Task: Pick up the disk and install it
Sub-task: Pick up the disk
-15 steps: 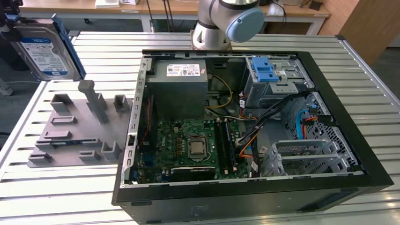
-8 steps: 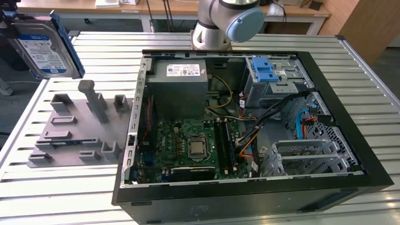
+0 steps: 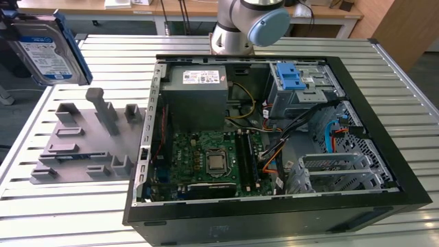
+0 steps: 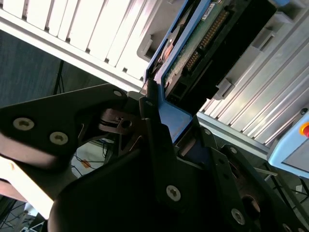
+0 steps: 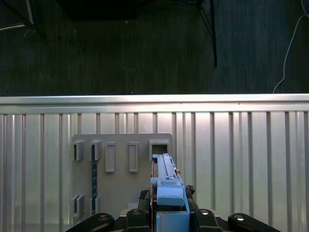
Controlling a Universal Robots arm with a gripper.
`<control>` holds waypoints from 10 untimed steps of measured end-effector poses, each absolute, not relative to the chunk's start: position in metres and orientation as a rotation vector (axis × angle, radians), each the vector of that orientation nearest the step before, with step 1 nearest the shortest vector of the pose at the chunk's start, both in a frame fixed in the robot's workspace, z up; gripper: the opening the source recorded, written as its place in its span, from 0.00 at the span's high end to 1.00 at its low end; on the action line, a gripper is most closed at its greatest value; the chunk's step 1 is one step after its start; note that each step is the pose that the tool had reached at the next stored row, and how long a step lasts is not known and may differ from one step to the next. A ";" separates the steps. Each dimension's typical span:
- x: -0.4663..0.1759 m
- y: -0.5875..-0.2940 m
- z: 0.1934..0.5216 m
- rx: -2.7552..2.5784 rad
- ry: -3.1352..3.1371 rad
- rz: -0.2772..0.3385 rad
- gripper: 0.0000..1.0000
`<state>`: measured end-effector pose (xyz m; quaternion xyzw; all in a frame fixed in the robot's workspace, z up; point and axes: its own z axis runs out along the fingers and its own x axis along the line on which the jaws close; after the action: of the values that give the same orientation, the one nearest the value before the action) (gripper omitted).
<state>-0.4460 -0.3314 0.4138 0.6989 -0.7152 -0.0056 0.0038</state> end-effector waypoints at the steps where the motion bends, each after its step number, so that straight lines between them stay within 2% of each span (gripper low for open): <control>1: -0.446 -0.331 0.414 2.190 -2.241 -0.017 0.64; 10: -0.446 -0.331 0.419 2.190 -2.242 -0.017 0.64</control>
<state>-0.4460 -0.3314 0.4189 0.6989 -0.7152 -0.0056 0.0038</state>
